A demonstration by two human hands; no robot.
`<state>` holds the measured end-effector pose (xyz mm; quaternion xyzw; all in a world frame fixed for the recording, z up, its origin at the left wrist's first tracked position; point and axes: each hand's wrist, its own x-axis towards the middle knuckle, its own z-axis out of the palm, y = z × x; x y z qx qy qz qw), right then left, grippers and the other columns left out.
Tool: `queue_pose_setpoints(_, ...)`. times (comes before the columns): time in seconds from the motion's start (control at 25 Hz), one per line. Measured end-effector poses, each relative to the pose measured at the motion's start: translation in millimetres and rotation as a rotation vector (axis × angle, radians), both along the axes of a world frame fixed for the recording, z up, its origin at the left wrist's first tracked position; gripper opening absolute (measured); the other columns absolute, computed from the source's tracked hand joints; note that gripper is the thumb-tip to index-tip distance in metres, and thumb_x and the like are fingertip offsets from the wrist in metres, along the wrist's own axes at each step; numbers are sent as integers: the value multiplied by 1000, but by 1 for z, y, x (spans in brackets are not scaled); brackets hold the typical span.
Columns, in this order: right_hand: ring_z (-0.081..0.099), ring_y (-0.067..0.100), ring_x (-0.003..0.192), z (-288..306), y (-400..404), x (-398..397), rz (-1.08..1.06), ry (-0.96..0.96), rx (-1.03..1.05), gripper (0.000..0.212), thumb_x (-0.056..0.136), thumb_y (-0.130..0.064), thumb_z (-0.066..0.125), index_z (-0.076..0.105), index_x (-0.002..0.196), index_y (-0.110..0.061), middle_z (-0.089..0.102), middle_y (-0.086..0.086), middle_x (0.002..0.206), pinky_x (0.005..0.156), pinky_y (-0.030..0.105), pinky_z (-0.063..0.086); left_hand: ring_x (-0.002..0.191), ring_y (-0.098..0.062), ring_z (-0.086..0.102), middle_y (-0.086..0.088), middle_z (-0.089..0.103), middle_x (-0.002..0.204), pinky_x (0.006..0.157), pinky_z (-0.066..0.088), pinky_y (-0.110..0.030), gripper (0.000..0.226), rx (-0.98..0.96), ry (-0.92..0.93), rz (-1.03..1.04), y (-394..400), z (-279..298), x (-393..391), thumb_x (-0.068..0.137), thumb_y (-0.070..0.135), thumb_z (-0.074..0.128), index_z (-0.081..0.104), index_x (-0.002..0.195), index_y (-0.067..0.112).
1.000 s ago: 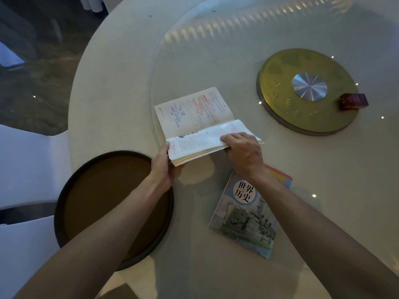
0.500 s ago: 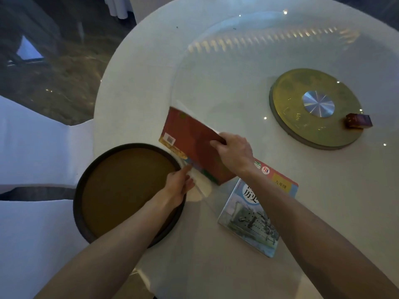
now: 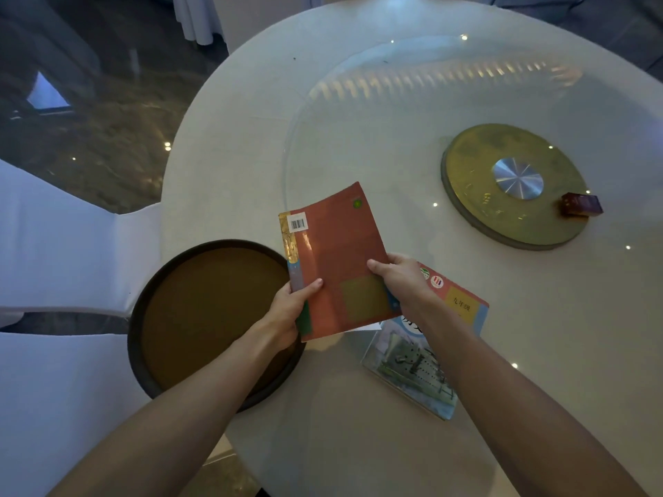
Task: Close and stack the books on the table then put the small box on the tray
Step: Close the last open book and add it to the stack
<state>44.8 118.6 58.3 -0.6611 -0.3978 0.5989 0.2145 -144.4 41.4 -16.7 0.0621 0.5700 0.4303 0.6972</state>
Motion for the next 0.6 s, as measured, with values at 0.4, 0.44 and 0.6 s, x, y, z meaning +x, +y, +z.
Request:
queue_pose_setpoints(0.4, 62, 22, 116, -15, -43, 53, 146, -246, 184, 57, 92, -11, 69, 52, 147, -14, 61, 9, 137, 94, 42, 57, 112, -37, 69, -20, 70, 123, 98, 54, -54, 48, 199, -4, -207, 26, 62, 30, 88, 13, 73, 58, 133, 10)
queue_pose_setpoints(0.44, 66, 21, 113, -13, -48, 63, 184, -233, 219, 56, 91, -4, 66, 55, 145, -17, 64, 8, 135, 91, 43, 60, 108, -37, 69, -20, 70, 121, 96, 56, -52, 47, 204, 0, -237, 28, 69, 36, 89, 14, 71, 57, 134, 8)
queue_pose_setpoints(0.6, 69, 17, 113, -6, -66, 114, 276, -104, 269, 65, 90, 15, 61, 59, 144, -21, 61, 2, 142, 70, 23, 60, 85, -25, 73, -14, 73, 100, 72, 62, -34, 38, 198, -97, -329, 33, 84, 53, 93, 15, 63, 56, 128, 3)
